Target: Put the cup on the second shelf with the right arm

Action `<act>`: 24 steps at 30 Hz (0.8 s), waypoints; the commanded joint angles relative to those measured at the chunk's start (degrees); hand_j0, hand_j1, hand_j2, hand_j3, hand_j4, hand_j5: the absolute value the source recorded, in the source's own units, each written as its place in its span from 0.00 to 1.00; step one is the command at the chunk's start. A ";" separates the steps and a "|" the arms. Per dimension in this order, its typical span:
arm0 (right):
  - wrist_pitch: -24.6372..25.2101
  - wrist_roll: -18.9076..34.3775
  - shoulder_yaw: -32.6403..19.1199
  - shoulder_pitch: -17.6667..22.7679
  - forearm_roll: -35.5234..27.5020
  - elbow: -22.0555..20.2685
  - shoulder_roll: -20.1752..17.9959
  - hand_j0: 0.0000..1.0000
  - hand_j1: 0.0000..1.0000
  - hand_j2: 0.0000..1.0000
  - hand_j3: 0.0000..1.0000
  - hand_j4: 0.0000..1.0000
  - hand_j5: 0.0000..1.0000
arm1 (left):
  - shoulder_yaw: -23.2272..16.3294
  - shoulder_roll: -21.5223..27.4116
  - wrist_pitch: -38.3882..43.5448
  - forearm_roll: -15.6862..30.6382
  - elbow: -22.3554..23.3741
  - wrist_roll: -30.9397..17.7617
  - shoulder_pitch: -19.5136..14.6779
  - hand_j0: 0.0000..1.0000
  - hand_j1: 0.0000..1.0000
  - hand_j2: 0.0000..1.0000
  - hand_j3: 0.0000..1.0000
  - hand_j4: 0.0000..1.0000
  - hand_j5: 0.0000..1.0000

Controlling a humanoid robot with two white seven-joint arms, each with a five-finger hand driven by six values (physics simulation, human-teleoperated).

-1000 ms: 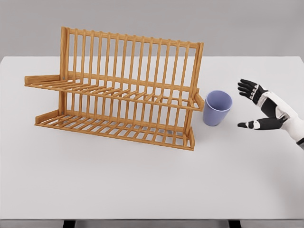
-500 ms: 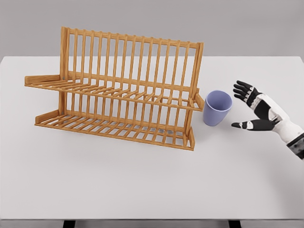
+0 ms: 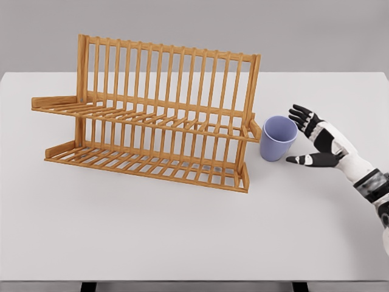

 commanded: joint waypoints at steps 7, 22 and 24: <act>0.08 0.00 1.19 -0.09 -0.16 -0.01 0.55 1.00 1.00 1.00 1.00 1.00 1.00 | -0.01 0.00 0.02 -0.02 0.02 -0.02 0.00 1.00 1.00 1.00 1.00 1.00 1.00; 0.08 0.00 1.19 -0.44 0.01 -0.01 1.51 1.00 1.00 1.00 1.00 1.00 1.00 | -0.01 0.00 0.02 -0.02 0.02 -0.02 0.00 1.00 1.00 1.00 1.00 1.00 1.00; 0.08 0.00 1.54 -0.53 0.01 -0.01 1.86 1.00 1.00 1.00 1.00 1.00 1.00 | -0.01 0.00 0.02 -0.02 0.02 -0.02 0.00 1.00 1.00 1.00 1.00 1.00 1.00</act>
